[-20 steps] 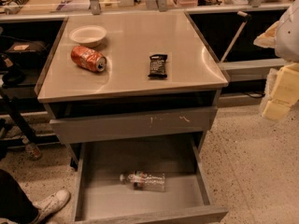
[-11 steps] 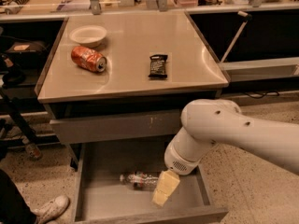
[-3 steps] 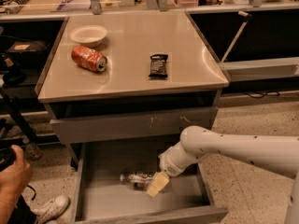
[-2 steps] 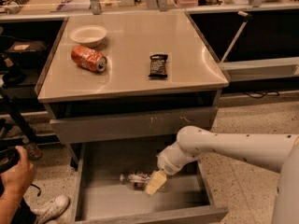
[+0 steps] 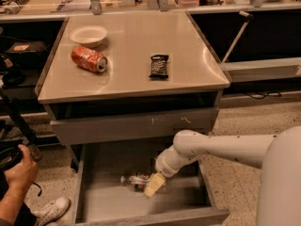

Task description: Pick water bottle from middle drawer and place on counter

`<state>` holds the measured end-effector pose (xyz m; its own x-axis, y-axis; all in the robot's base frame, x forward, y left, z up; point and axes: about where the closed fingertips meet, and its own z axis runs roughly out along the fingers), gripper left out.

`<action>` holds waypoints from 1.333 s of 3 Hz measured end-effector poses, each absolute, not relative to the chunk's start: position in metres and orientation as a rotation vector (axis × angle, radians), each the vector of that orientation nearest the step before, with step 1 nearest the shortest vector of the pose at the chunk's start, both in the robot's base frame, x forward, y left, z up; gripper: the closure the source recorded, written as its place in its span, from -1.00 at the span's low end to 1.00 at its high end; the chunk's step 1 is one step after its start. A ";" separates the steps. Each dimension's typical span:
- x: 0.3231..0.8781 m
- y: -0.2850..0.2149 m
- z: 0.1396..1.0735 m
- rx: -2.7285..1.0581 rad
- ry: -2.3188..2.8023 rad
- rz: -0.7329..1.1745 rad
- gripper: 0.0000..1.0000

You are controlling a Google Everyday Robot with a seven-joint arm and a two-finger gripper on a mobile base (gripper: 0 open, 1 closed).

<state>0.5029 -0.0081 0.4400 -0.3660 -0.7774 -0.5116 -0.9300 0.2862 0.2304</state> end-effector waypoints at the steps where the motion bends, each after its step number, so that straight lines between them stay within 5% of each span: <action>1: 0.508 -0.001 0.428 -1.562 2.245 0.732 -1.00; 4: 0.510 0.013 0.393 -1.596 2.233 0.745 -1.00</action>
Offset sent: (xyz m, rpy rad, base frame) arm 0.0131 0.0213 -0.0364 0.0285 -0.0070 0.0250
